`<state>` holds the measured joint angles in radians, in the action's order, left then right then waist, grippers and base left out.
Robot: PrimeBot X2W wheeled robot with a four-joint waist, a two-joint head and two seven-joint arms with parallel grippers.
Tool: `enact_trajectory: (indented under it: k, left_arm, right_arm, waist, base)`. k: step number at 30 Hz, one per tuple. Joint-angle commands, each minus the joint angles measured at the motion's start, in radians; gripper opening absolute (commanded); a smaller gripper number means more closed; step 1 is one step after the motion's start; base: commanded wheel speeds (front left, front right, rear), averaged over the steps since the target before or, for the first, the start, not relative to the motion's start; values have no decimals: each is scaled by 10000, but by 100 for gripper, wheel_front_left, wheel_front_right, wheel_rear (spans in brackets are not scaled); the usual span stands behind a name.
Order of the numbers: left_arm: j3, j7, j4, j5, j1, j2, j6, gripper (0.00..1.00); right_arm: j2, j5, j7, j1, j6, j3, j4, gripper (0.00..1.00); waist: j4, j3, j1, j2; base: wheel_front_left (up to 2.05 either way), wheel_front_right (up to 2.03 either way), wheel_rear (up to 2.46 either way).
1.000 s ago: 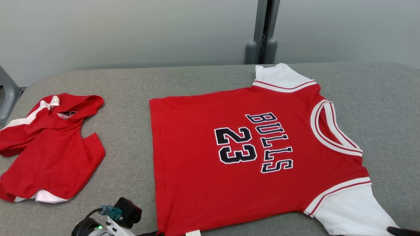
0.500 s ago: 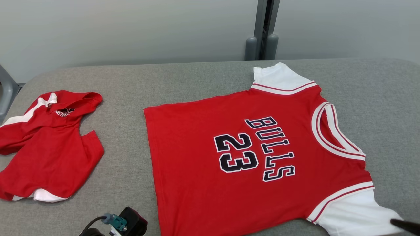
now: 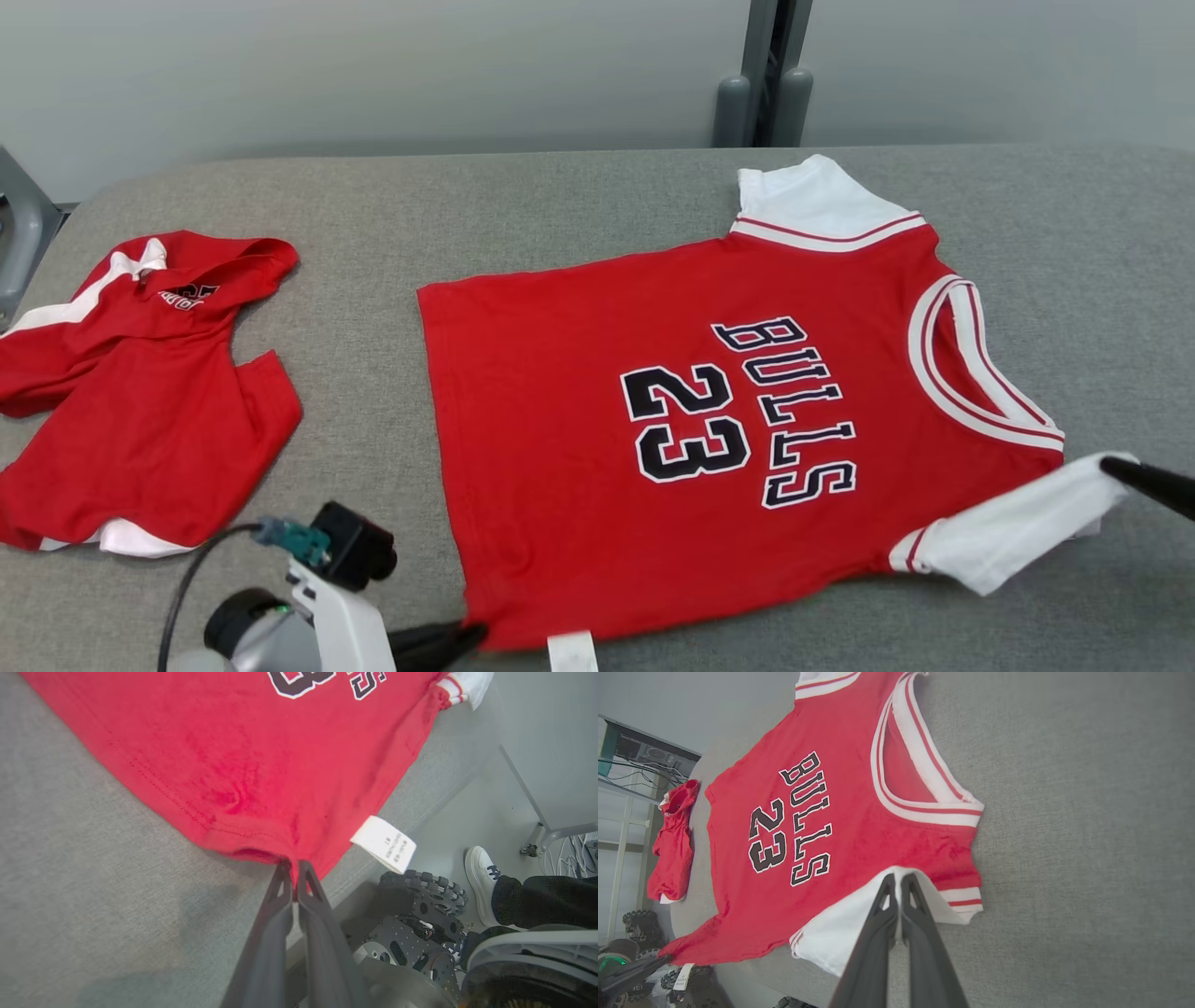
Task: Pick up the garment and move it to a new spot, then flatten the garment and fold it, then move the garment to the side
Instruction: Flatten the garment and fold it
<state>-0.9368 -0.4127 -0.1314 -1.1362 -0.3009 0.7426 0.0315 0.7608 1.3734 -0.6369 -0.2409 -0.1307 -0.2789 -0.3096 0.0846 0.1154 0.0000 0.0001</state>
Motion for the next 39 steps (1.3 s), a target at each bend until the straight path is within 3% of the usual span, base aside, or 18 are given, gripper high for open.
enact_trajectory:
  k: [1,8,16,31,39]
  left_arm:
    - [173,-33,59,-35,-314,56,-36,0]
    - [419,-124,405,-280,-762,-295,-135,0]
    - [423,4,1201,-195,-1243,-809,178,0]
    - [513,529,2749,331,-2190,-1709,308,0]
    - [446,508,3211,413,-2569,-1896,487,0]
  right_arm:
    - [-187,-243,-86,-402,1,65,-249,0]
    - [-955,-1219,-324,-1774,-1,298,-1017,0]
    - [-1578,-2508,-141,-2764,-1,339,-1416,0]
    - [-1962,-3575,591,-3534,-1,411,-1596,0]
    - [-2004,-3739,1101,-3760,-1,186,-1642,0]
  waist:
    - [54,61,0,-1]
    - [235,436,0,-1]
    - [411,789,0,-1]
    - [590,1367,0,-1]
    - [586,1519,0,-1]
  base:
    - [0,0,0]
    - [0,0,0]
    - [0,0,0]
    - [0,0,0]
    - [0,0,0]
